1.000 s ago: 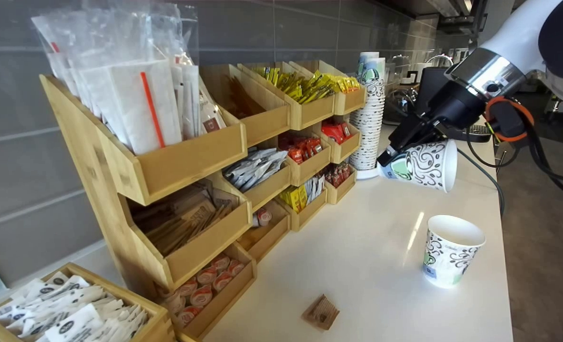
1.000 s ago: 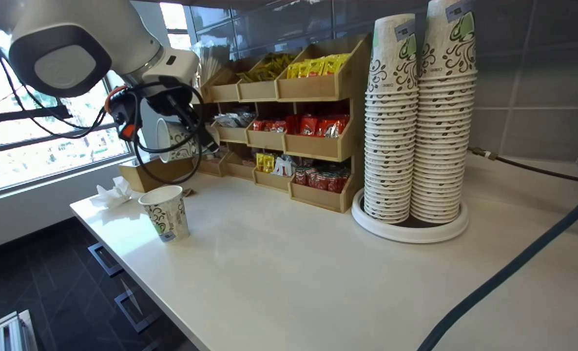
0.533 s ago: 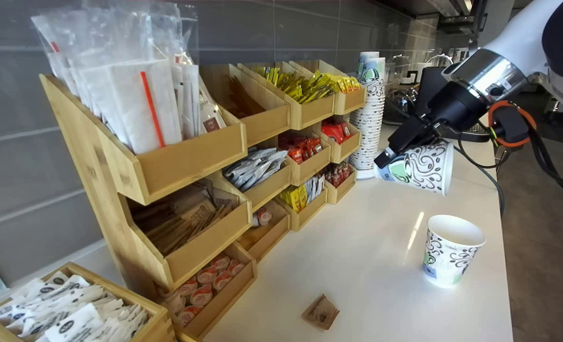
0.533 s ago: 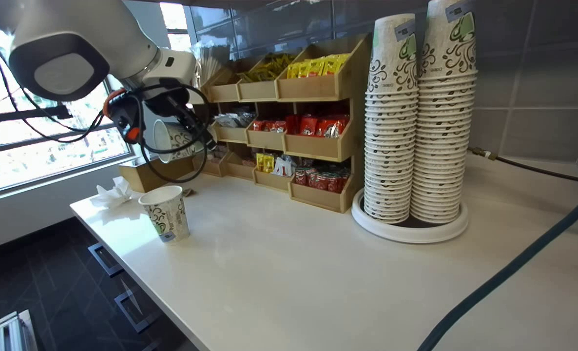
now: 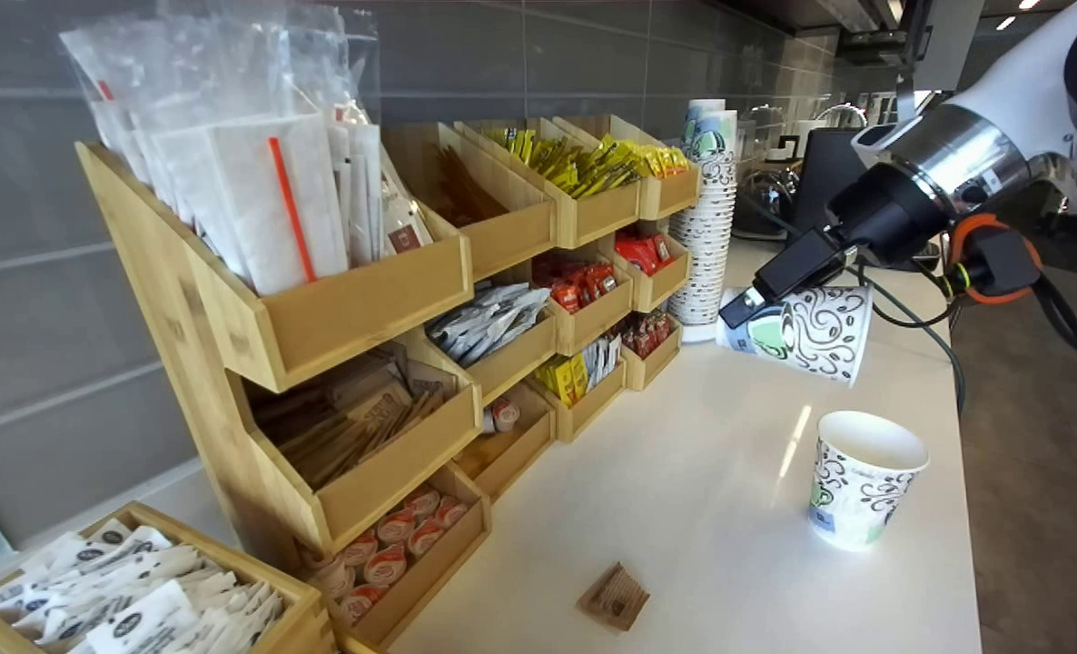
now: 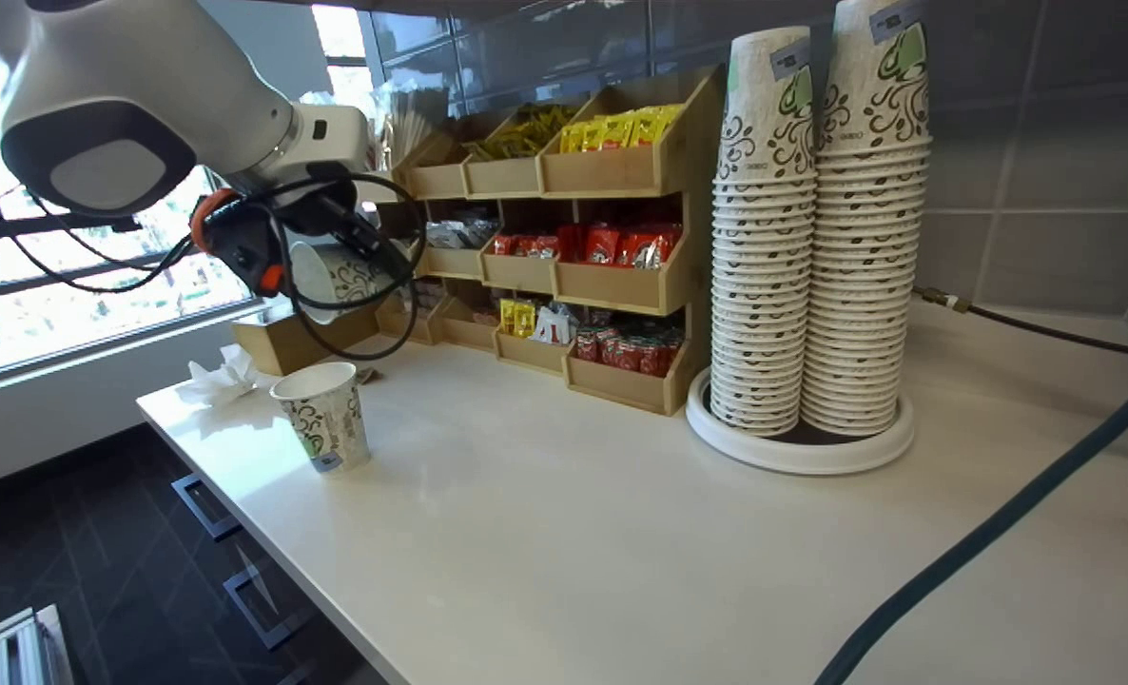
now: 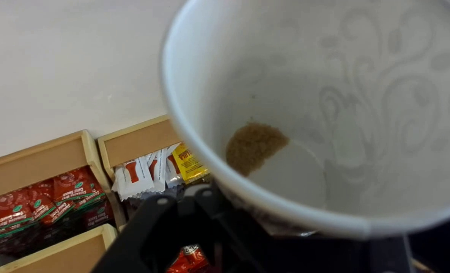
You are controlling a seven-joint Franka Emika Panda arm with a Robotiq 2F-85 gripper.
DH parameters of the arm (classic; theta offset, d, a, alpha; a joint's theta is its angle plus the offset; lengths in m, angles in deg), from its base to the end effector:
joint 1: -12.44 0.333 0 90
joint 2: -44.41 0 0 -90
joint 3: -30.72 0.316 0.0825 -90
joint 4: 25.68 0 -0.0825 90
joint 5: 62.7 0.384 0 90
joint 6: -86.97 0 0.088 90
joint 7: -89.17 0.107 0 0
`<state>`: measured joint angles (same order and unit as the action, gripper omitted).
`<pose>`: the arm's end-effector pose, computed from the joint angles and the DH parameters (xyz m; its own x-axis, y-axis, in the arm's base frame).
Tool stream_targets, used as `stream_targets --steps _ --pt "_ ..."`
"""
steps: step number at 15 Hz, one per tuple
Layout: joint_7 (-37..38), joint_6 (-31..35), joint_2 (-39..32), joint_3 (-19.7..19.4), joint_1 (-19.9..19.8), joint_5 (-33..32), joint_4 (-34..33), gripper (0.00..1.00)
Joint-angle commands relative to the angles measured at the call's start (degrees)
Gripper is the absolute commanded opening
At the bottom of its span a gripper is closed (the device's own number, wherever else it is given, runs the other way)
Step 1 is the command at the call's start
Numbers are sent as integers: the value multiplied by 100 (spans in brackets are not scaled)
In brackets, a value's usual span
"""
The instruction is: Pick up the paper cup on the right and pour its contents into the paper cup on the left
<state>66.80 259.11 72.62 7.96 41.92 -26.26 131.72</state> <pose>0.4092 0.0055 0.4196 0.7749 -0.2307 0.5884 0.0247 -0.9192 -0.3929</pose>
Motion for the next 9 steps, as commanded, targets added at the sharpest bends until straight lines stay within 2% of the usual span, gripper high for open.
stream_targets --steps 1,4,9 --pt "-757 146 281 -536 569 401 10 42" --pt "-1370 205 457 -956 999 626 -23 42" --pt "-2159 139 669 -1465 1502 979 -27 42"
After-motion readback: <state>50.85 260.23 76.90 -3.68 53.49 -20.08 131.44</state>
